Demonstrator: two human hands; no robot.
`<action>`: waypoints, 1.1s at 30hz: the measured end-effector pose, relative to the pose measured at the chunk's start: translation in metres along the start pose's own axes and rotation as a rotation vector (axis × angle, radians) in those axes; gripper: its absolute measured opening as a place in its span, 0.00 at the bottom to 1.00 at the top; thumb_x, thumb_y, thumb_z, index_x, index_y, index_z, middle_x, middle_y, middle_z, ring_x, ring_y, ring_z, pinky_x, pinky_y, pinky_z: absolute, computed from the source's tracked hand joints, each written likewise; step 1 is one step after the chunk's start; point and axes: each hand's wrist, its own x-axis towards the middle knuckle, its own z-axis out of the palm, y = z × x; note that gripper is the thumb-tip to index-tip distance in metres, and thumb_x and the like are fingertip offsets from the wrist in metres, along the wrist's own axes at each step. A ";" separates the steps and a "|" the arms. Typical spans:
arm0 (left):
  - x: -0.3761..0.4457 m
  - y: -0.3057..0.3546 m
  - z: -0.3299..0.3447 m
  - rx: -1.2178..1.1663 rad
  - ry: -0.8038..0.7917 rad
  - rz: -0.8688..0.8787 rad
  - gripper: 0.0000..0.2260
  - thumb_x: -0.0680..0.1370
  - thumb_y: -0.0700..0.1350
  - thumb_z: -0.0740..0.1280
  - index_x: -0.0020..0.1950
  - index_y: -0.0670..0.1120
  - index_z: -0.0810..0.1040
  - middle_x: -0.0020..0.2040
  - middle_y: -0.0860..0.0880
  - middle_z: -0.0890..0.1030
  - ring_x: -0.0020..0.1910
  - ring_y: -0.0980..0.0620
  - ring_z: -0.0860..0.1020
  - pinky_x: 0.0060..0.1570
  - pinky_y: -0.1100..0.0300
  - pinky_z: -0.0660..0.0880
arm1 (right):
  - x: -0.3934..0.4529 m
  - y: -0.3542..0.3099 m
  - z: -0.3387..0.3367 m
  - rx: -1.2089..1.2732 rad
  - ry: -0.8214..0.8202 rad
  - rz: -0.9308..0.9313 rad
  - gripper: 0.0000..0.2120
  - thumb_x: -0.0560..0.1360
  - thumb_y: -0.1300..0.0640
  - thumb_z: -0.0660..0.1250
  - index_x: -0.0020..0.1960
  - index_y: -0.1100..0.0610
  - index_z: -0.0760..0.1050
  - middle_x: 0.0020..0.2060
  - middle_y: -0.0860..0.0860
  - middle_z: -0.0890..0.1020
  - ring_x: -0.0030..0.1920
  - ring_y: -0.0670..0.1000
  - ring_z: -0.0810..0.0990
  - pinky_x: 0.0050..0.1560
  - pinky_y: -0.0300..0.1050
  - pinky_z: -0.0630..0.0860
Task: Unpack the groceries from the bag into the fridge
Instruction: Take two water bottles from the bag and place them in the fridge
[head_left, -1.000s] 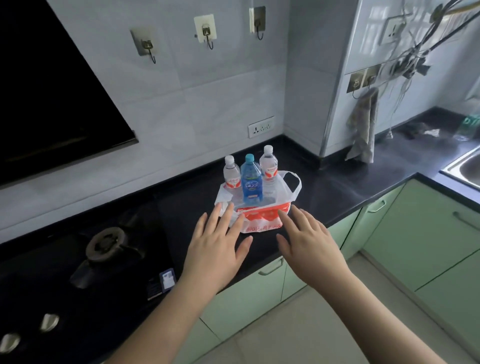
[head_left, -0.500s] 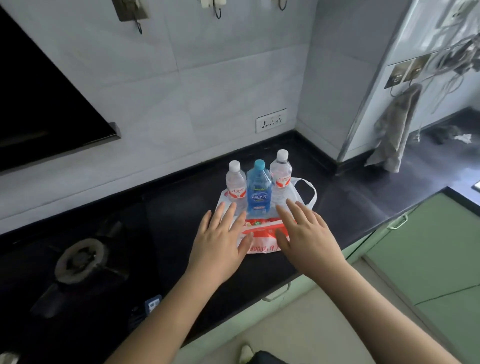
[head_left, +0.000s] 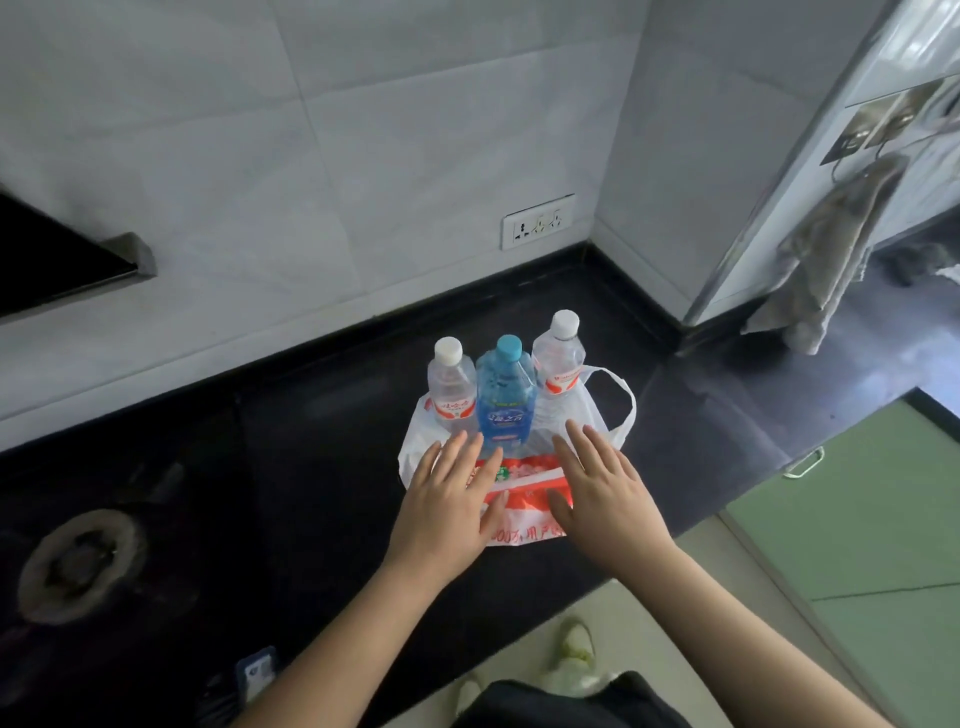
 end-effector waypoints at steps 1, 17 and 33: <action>0.004 0.000 0.006 -0.009 0.004 -0.013 0.24 0.81 0.57 0.55 0.73 0.48 0.69 0.73 0.44 0.69 0.74 0.45 0.63 0.73 0.47 0.57 | 0.006 0.005 0.003 0.009 -0.006 -0.014 0.31 0.80 0.41 0.53 0.78 0.54 0.51 0.79 0.52 0.50 0.78 0.54 0.46 0.71 0.45 0.37; 0.041 0.017 0.058 -0.336 -0.077 -0.665 0.24 0.80 0.54 0.61 0.73 0.46 0.66 0.62 0.49 0.78 0.55 0.55 0.78 0.49 0.62 0.75 | 0.079 0.070 0.033 0.585 -0.221 0.084 0.30 0.79 0.49 0.62 0.76 0.53 0.56 0.75 0.50 0.62 0.70 0.54 0.68 0.66 0.52 0.72; 0.079 -0.017 0.065 -0.863 0.115 -0.905 0.32 0.72 0.46 0.74 0.72 0.52 0.63 0.62 0.57 0.74 0.59 0.61 0.73 0.53 0.66 0.71 | 0.123 0.071 0.046 1.060 -0.012 0.321 0.36 0.72 0.63 0.72 0.73 0.48 0.58 0.62 0.43 0.74 0.60 0.44 0.72 0.62 0.46 0.71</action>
